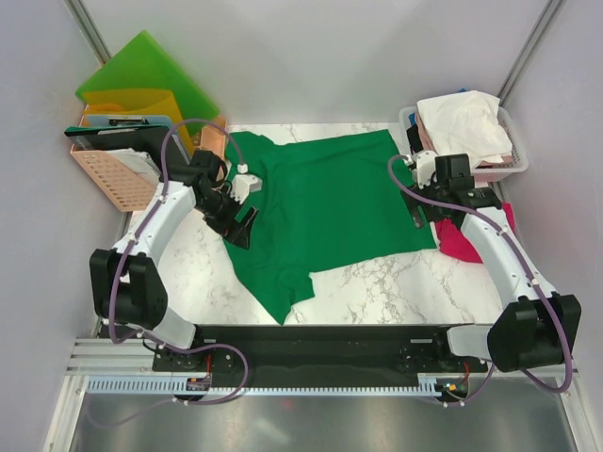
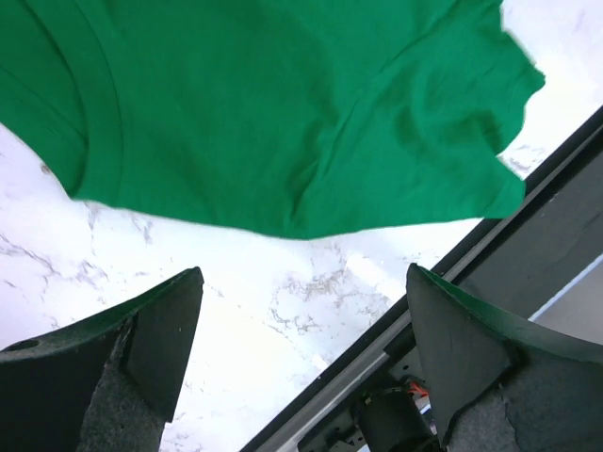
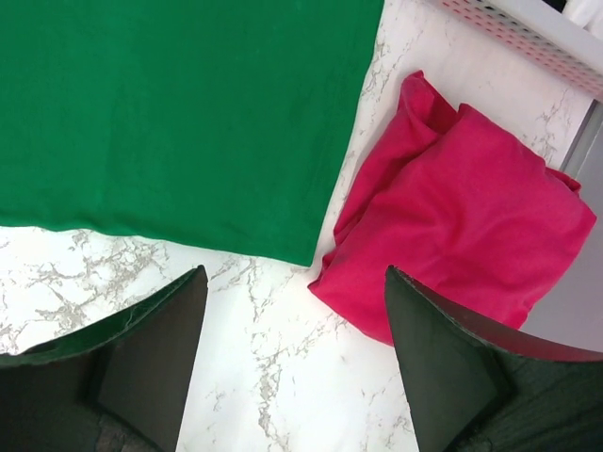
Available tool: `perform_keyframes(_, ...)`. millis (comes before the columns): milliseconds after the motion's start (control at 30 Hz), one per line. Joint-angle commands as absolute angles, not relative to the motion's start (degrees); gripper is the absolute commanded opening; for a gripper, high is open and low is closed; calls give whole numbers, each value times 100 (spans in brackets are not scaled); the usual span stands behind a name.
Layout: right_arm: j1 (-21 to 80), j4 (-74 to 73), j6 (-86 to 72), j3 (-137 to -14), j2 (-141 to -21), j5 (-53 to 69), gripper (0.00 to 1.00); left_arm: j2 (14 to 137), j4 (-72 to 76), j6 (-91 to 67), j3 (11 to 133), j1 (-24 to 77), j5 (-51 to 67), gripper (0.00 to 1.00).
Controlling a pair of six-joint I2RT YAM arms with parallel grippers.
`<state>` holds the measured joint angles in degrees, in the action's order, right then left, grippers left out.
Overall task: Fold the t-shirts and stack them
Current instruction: Flatten out the tshirt
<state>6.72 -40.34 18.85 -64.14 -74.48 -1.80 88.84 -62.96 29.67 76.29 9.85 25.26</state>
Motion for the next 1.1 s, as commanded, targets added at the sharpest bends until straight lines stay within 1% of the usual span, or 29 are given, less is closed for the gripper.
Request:
perform_keyframes(0, 650, -3955, 1828, -6442, -7277, -18, 83, 8412, -6486, 3384, 7253, 984, 2005, 95)
perform_keyframes(233, 650, -3946, 1714, -6381, -7357, 474, 82, 8078, -6425, 3287, 6496, 993, 1600, 94)
perform_keyframes(300, 650, -3920, 1731, -6276, -7295, 518, 82, 7648, -6094, 3322, 6092, 1045, 1469, 93)
perform_keyframes(367, 642, -3867, 1749, -6162, -7251, 554, 82, 7244, -5680, 3278, 5750, 1352, 1013, 93)
perform_keyframes(400, 642, -3798, 1758, -6039, -7260, 536, 82, 6703, -5399, 3296, 5313, 1510, 828, 93)
perform_keyframes(500, 650, -3709, 1732, -5924, -7391, 580, 82, 5822, -3951, 3383, 4364, 2632, -461, 94)
perform_keyframes(533, 642, -3700, 1705, -5933, -7426, 606, 82, 5697, -3825, 3401, 4246, 2793, -535, 94)
perform_keyframes(600, 650, -3665, 1644, -5924, -7532, 677, 82, 5599, -3788, 3226, 4315, 2987, -405, 94)
perform_keyframes(667, 642, -3621, 1609, -5906, -7593, 738, 82, 5599, -3902, 3050, 4499, 3049, -18, 93)
perform_keyframes(700, 650, -3612, 1582, -5915, -7611, 756, 82, 5590, -3928, 3041, 4526, 3146, 444, 93)
perform_keyframes(800, 650, -3560, 1547, -5871, -7655, 756, 82, 5511, -3929, 2919, 4544, 3444, 904, 92)
perform_keyframes(1000, 650, -3436, 1468, -5722, -7699, 756, 82, 6038, -3990, 2400, 4922, 3902, 2168, 93)
perform_keyframes(1033, 650, -3437, 1468, -5704, -7708, 756, 82, 6055, -3990, 2426, 4896, 3937, 2206, 100)
perform_keyframes(1067, 650, -3419, 1468, -5687, -7699, 747, 82, 5986, -3868, 2461, 4843, 4068, 2197, 100)
